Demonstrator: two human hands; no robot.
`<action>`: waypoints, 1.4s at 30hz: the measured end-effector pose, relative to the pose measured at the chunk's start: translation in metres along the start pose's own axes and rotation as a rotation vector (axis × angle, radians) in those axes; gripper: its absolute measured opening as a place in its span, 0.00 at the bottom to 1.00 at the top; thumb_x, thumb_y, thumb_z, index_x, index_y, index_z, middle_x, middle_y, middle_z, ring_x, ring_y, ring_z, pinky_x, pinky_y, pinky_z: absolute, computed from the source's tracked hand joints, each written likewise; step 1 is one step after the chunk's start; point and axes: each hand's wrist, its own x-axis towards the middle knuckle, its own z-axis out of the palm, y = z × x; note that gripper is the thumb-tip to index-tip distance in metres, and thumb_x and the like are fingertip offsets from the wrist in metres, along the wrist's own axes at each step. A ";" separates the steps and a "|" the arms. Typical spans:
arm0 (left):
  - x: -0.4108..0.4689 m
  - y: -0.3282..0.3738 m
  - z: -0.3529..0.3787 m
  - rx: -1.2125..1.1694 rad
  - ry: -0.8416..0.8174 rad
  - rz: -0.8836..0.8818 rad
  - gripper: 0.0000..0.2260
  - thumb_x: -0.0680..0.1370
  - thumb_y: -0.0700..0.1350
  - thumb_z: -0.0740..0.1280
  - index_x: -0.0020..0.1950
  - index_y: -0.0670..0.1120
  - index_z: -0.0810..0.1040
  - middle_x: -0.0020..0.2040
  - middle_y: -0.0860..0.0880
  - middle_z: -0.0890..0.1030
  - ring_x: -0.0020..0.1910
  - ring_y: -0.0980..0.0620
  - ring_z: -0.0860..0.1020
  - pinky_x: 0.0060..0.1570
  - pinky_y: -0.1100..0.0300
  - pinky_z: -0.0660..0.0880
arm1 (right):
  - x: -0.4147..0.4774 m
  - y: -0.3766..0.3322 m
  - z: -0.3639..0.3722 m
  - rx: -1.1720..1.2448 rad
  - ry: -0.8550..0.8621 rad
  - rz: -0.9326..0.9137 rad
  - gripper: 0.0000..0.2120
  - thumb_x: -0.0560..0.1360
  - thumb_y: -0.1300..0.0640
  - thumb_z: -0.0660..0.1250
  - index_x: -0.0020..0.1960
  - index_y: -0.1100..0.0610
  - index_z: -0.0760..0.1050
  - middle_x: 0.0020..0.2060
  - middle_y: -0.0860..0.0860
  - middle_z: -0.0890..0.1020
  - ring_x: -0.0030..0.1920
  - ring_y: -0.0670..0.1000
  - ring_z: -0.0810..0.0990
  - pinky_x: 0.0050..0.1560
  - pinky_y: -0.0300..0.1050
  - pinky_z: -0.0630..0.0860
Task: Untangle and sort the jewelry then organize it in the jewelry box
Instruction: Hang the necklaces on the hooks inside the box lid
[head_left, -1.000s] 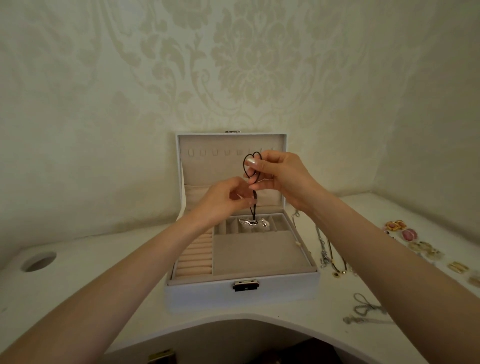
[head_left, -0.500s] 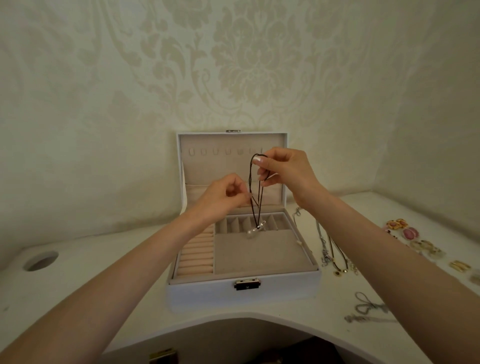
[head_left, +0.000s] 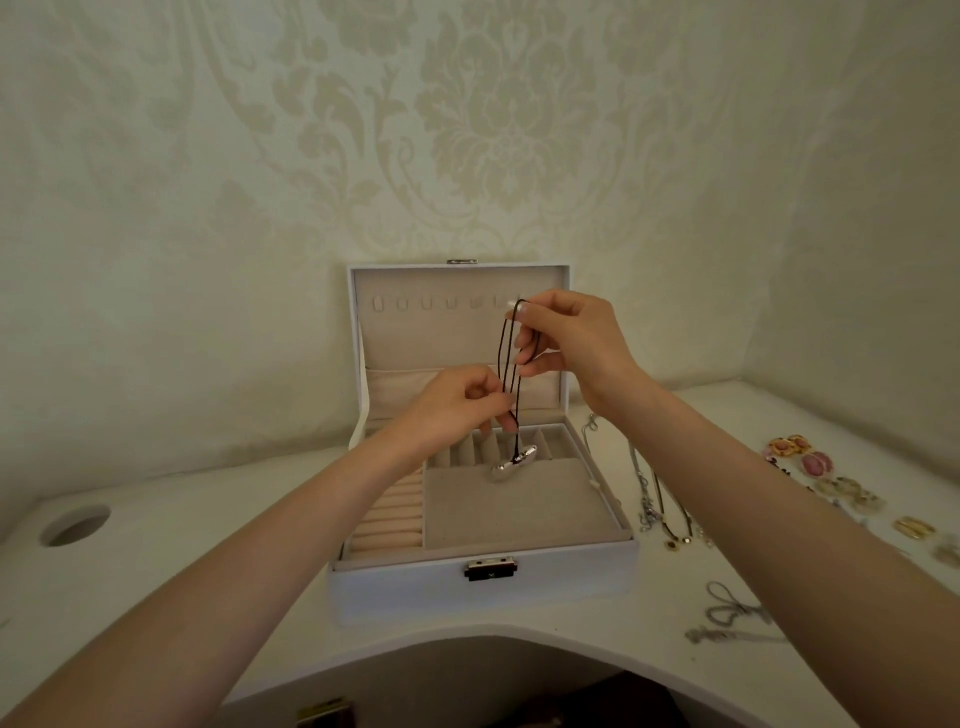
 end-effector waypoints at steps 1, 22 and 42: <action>-0.001 0.001 0.002 0.001 0.019 -0.006 0.10 0.77 0.38 0.64 0.35 0.46 0.73 0.28 0.57 0.79 0.24 0.64 0.71 0.28 0.73 0.66 | -0.001 0.000 0.000 0.002 0.008 0.005 0.04 0.75 0.64 0.66 0.42 0.63 0.76 0.29 0.56 0.77 0.25 0.50 0.77 0.25 0.41 0.77; 0.017 0.016 0.000 -0.748 0.004 -0.633 0.10 0.78 0.46 0.66 0.38 0.45 0.76 0.30 0.53 0.74 0.25 0.60 0.65 0.20 0.72 0.60 | -0.029 0.009 0.008 0.116 0.028 0.199 0.24 0.79 0.48 0.59 0.31 0.62 0.72 0.25 0.57 0.75 0.22 0.53 0.76 0.24 0.43 0.75; 0.020 0.014 -0.051 -0.309 0.200 -0.358 0.07 0.77 0.44 0.67 0.40 0.44 0.79 0.26 0.54 0.77 0.23 0.61 0.65 0.18 0.72 0.57 | -0.021 0.045 0.002 -0.260 0.169 0.306 0.13 0.72 0.65 0.65 0.56 0.58 0.71 0.47 0.53 0.75 0.44 0.50 0.75 0.42 0.45 0.76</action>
